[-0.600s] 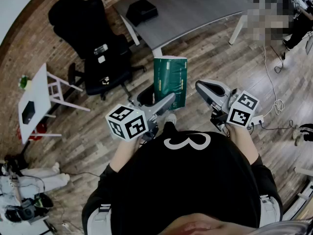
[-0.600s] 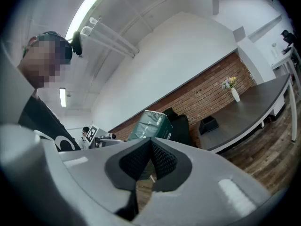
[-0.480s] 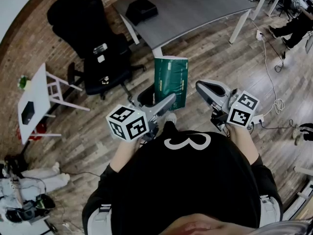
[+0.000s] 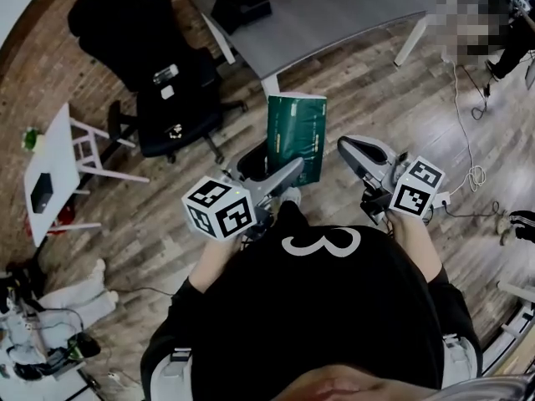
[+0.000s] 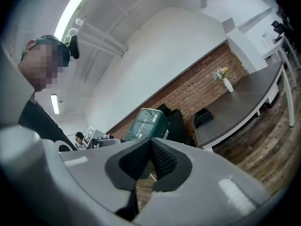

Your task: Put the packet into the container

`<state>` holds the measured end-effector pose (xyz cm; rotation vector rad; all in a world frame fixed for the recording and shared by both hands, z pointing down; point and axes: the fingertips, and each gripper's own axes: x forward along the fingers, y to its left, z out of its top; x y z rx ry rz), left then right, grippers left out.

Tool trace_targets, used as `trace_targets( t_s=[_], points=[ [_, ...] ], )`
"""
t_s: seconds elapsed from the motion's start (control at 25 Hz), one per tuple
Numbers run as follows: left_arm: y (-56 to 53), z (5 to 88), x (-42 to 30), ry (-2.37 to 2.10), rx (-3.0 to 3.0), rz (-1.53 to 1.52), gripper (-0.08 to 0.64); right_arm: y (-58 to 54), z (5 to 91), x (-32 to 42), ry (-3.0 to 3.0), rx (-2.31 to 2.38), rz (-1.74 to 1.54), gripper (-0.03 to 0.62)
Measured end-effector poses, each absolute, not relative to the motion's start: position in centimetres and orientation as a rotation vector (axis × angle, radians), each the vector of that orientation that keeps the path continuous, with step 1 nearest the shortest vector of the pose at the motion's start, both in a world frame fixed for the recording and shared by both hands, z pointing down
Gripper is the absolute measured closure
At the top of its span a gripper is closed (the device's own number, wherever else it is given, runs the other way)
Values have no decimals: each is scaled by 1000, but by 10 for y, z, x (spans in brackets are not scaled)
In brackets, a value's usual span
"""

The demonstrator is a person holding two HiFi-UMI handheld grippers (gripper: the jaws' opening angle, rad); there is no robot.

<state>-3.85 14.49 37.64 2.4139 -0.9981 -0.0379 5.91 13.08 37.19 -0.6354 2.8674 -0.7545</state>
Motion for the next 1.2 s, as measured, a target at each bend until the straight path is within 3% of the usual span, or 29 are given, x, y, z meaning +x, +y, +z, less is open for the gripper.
trace_targets(
  t_s=[0.28, 1.2],
  points=[
    [57, 371, -81, -958, 2336, -58, 212, 43, 369, 19, 2840, -667, -891, 592],
    [-68, 338, -140, -912, 2407, -148, 212, -66, 337, -28, 2813, -758, -739, 591]
  ],
)
